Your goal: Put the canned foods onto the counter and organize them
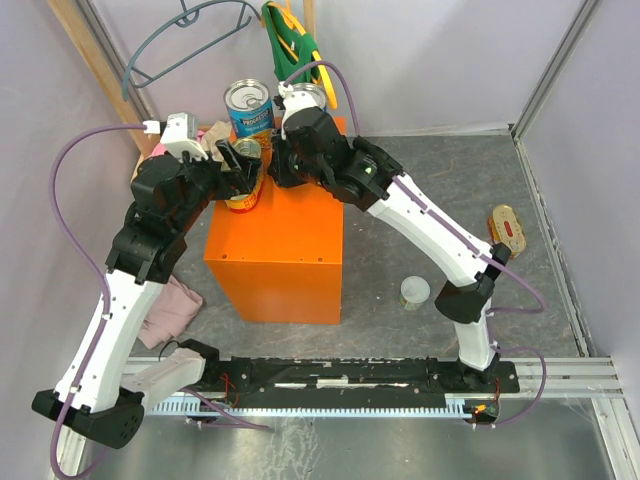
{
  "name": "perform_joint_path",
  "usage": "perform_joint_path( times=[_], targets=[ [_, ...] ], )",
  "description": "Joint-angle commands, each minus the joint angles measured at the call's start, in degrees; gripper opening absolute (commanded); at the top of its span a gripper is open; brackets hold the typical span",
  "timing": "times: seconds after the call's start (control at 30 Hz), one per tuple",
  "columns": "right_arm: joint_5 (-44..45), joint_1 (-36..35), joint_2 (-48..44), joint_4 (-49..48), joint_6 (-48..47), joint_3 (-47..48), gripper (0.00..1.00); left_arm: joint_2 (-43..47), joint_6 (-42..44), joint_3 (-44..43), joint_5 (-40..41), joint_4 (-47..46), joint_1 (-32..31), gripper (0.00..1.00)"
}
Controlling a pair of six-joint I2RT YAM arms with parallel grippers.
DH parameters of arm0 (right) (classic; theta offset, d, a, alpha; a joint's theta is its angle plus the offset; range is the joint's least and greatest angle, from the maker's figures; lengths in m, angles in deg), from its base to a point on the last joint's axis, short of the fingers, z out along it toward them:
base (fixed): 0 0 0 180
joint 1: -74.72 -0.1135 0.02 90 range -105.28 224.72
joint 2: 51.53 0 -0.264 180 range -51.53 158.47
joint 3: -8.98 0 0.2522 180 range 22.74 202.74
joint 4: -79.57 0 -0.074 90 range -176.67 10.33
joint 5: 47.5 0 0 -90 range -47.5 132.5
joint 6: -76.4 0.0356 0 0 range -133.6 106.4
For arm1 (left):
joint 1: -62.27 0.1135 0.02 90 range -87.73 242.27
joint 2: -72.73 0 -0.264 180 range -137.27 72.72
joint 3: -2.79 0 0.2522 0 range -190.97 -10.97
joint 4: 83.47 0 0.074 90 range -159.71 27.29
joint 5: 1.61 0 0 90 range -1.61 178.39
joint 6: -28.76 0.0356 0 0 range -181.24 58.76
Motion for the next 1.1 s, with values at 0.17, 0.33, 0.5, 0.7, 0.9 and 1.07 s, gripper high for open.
perform_joint_path(
  times=[0.17,0.33,0.5,0.7,0.9,1.07],
  targets=[
    [0.5,-0.1,-5.3,0.4,-0.7,-0.8,0.21,1.3,0.4,-3.8,2.9,-0.8,0.2,0.89],
    [0.4,-0.1,-7.8,1.0,-1.2,-2.1,0.29,1.8,0.6,-5.6,4.5,0.4,0.2,0.90],
    [0.5,-0.1,-13.4,2.1,-1.5,-6.1,0.38,2.6,0.7,-7.9,6.0,2.0,0.2,0.90],
    [4.8,-0.2,-22.3,4.5,-3.2,-13.3,0.55,3.3,-1.5,-8.7,5.9,2.8,0.2,0.91],
    [14.8,0.4,-30.5,9.8,-4.3,-20.5,0.75,5.8,-3.9,-9.0,5.6,6.0,0.2,0.91],
    [19.8,6.7,-36.2,10.6,-0.8,-28.6,0.89,9.6,-7.5,-6.1,2.6,7.0,0.3,0.92]
  ],
)
